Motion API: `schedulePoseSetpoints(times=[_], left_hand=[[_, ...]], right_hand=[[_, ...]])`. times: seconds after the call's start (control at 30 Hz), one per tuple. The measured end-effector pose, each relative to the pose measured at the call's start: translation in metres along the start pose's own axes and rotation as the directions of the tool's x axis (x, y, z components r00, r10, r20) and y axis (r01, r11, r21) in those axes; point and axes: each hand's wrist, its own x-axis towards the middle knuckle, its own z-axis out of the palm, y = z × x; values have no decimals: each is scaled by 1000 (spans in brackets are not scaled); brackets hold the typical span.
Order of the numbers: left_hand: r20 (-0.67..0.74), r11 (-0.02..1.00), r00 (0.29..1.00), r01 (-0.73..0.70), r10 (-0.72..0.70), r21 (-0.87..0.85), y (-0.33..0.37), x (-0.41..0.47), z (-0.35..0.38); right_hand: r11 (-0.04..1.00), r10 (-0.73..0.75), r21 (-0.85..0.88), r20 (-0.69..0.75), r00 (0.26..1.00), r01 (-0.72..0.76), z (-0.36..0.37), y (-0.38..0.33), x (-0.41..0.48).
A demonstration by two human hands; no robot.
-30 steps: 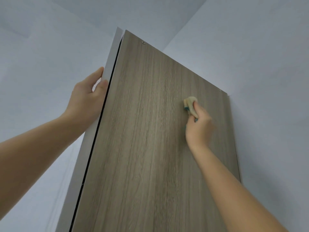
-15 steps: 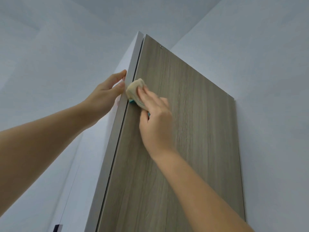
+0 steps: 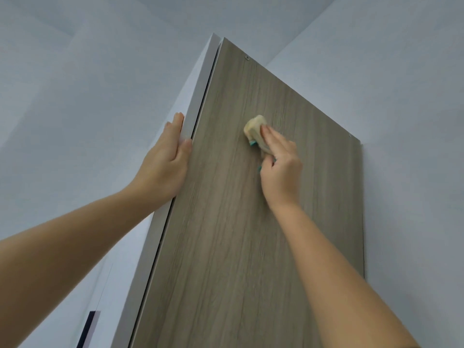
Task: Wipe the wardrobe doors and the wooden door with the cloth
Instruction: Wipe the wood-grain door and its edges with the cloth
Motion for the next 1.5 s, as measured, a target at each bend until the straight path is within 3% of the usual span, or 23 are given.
schedulePoseSetpoints(times=[0.3, 0.43, 0.53, 0.6, 0.7, 0.9, 1.07, 1.27, 1.5], left_hand=[[-43, 989, 999, 1, 5, 151, 4, -3, 1], [-64, 981, 998, -5, 18, 195, 5, -5, 2], [-83, 978, 997, 5, 12, 206, 7, -6, 3], [-90, 977, 996, 13, 6, 213, 7, -6, 4], [-102, 975, 995, 12, 11, 220, 6, -6, 5], [-122, 977, 992, 5, 21, 211, 4, -5, 5], [-106, 984, 994, -1, 20, 181, 5, -6, 5], [-111, 996, 994, 7, 3, 84, 6, -6, 2], [-50, 998, 999, 0, 3, 67, 7, 3, -18]], right_hand=[[934, 341, -90, -78, 937, -347, -60, 119, -28], [854, 483, -152, -126, 866, -498, -93, 162, -51], [749, 582, -295, -136, 802, -594, -114, 188, -66], [678, 620, -383, -161, 768, -627, -122, 199, -76], [651, 625, -422, -173, 761, -631, -125, 203, -87], [608, 699, -303, -235, 676, -734, -117, 189, -78], [711, 647, -166, -227, 728, -683, -97, 141, -81], [886, 433, -98, -176, 884, -453, -57, 60, -76], [969, 245, -15, -75, 967, -247, -16, -40, -72]])
